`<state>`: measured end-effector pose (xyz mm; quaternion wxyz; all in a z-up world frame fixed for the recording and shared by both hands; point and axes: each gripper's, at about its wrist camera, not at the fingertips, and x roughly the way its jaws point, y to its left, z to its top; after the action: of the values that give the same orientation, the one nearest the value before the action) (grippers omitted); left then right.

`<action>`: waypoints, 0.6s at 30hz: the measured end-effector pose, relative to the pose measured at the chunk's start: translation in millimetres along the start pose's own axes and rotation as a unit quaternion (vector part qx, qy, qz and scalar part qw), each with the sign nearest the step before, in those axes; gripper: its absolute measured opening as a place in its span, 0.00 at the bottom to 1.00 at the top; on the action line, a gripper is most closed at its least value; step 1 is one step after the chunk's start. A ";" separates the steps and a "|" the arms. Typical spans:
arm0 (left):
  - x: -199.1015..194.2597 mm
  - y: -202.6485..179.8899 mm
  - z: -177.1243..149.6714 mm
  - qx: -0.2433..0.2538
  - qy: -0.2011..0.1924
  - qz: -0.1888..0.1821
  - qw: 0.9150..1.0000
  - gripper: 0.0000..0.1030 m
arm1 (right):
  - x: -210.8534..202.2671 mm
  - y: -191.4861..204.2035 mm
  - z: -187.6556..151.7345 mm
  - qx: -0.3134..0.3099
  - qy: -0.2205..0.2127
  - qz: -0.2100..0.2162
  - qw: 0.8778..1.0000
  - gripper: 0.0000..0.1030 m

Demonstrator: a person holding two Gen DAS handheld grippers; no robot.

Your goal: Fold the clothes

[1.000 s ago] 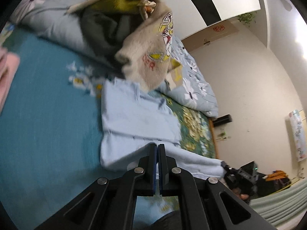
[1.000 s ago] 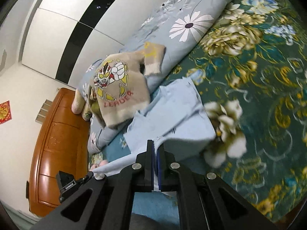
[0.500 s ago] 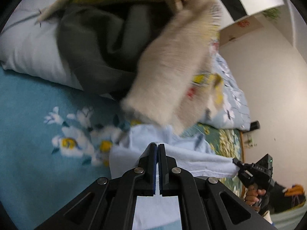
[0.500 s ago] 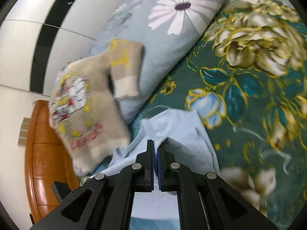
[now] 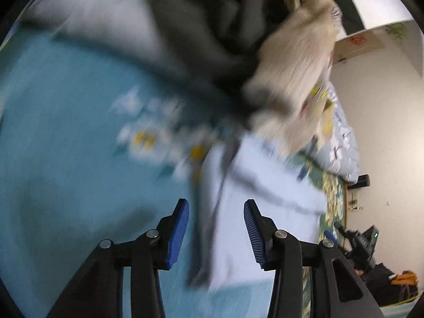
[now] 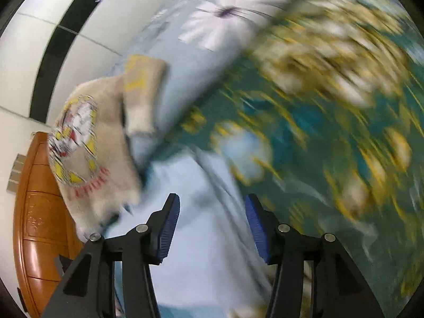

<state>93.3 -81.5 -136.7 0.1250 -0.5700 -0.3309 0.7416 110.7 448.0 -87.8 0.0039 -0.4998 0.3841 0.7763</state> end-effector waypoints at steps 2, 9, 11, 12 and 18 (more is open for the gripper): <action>4.2 10.5 -21.4 -0.021 0.031 -0.005 0.999 0.46 | -9.8 -29.1 -34.0 0.036 0.008 0.006 0.999 0.51; 32.1 21.7 -63.8 -0.090 0.096 -0.045 0.990 0.46 | -6.3 -58.7 -91.8 0.132 0.007 0.058 0.990 0.51; 37.8 19.5 -63.4 -0.099 0.075 -0.037 0.992 0.46 | -1.9 -54.3 -91.2 0.139 -0.004 0.063 0.988 0.51; 38.1 22.3 -64.1 -0.113 0.065 -0.045 0.990 0.44 | 0.2 -52.3 -90.6 0.143 -0.010 0.064 0.988 0.51; 35.3 37.2 -66.7 -0.185 0.023 -0.045 0.981 0.07 | 9.0 -40.5 -81.5 0.146 -0.017 0.023 0.989 0.08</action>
<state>151.0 -66.3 -195.9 0.0578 -0.5848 -0.4847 0.6478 185.0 424.3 -135.6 0.0652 -0.4719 0.5047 0.7199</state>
